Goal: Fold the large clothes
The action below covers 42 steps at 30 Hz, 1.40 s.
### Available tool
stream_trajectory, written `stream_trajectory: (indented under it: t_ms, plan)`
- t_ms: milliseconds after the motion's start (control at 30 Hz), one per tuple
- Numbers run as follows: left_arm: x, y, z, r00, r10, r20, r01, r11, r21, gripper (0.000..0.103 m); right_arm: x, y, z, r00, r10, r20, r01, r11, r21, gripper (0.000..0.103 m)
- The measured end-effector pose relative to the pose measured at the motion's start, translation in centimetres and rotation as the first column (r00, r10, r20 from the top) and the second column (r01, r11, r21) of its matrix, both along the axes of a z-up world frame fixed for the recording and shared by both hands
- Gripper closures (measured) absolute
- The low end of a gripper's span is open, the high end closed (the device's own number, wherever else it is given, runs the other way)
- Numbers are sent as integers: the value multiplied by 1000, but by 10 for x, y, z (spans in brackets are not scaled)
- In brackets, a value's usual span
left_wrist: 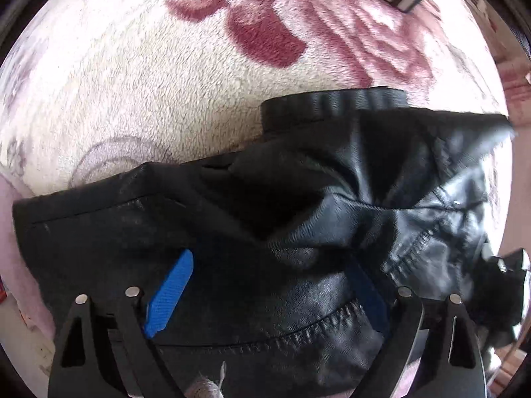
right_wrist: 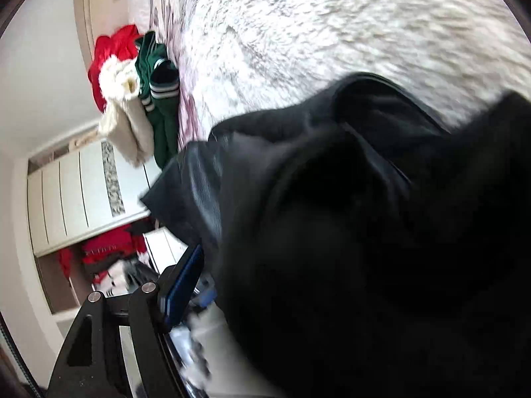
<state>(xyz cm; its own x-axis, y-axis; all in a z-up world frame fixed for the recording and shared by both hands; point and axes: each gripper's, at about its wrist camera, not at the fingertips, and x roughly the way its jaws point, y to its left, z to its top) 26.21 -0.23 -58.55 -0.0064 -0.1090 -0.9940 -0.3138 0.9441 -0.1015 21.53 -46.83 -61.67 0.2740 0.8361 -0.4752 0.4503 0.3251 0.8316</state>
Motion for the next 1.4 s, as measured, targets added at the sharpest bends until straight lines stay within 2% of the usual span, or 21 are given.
stream_trajectory:
  t_ms: [33, 67, 100, 167, 300, 433, 600, 700, 767, 900, 1000, 1067, 1200, 1233, 1267, 1333, 1367, 1400]
  plan:
    - [2, 1, -3, 1000, 11, 0, -11, 1000, 5, 1, -1, 2, 4, 1000, -6, 14, 6, 1000, -15, 29]
    - [3, 2, -5, 1000, 17, -2, -17, 1000, 1, 0, -2, 4, 6, 1000, -3, 20, 4, 999, -36, 52]
    - [5, 3, -7, 1000, 21, -6, -21, 1000, -8, 0, -4, 6, 11, 1000, 0, 26, 1, 999, -42, 69]
    - [5, 6, -9, 1000, 27, -5, -27, 999, -25, 0, -5, 7, 23, 999, 3, 54, 1, 998, -61, 69]
    - [-2, 17, -10, 1000, 23, 13, -22, 999, -37, 0, 0, 30, 70, 988, 61, 145, -47, 994, -94, 70]
    - [-13, 38, -3, 999, 41, 25, -39, 996, -76, 0, 7, 74, 121, 957, 182, 227, -149, 977, -155, 70]
    - [-22, 61, -3, 997, 60, 38, -54, 988, -147, 0, 10, 132, 161, 904, 330, 273, -268, 933, -241, 70]
    - [-34, 90, 8, 993, 118, 25, -112, 977, -179, 0, 10, 160, 176, 879, 386, 279, -311, 909, -278, 70]
    - [-54, 121, 28, 982, 182, 51, -170, 969, -180, 0, 8, 179, 187, 859, 425, 287, -337, 890, -308, 70]
    - [-116, 191, 74, 946, 299, 123, -286, 951, -116, 0, -1, 241, 205, 779, 547, 305, -433, 822, -370, 70]
    - [-173, 237, 95, 910, 392, 136, -388, 920, -54, 0, -13, 304, 207, 692, 652, 311, -522, 749, -407, 71]
    - [-219, 269, 105, 877, 463, 126, -465, 885, -20, 0, -25, 355, 202, 623, 722, 303, -590, 687, -423, 71]
    - [-272, 306, 117, 817, 569, 96, -575, 816, 55, 0, -66, 467, 170, 431, 876, 214, -722, 478, -501, 71]
    - [-284, 316, 120, 799, 594, 89, -600, 798, 63, 0, -81, 499, 151, 373, 916, 147, -768, 394, -505, 71]
    - [-290, 318, 122, 786, 612, 89, -618, 784, 67, 0, -91, 516, 138, 343, 935, 95, -797, 343, -497, 71]
    - [-303, 329, 131, 767, 634, 97, -641, 763, 81, 0, -112, 551, 106, 286, 958, -26, -860, 244, -447, 57]
    - [-306, 332, 136, 761, 640, 104, -648, 757, 87, 0, -116, 559, 102, 275, 960, -46, -870, 228, -437, 49]
    - [-303, 332, 139, 757, 644, 114, -653, 752, 88, 0, -118, 564, 102, 275, 960, -45, -881, 233, -411, 35]
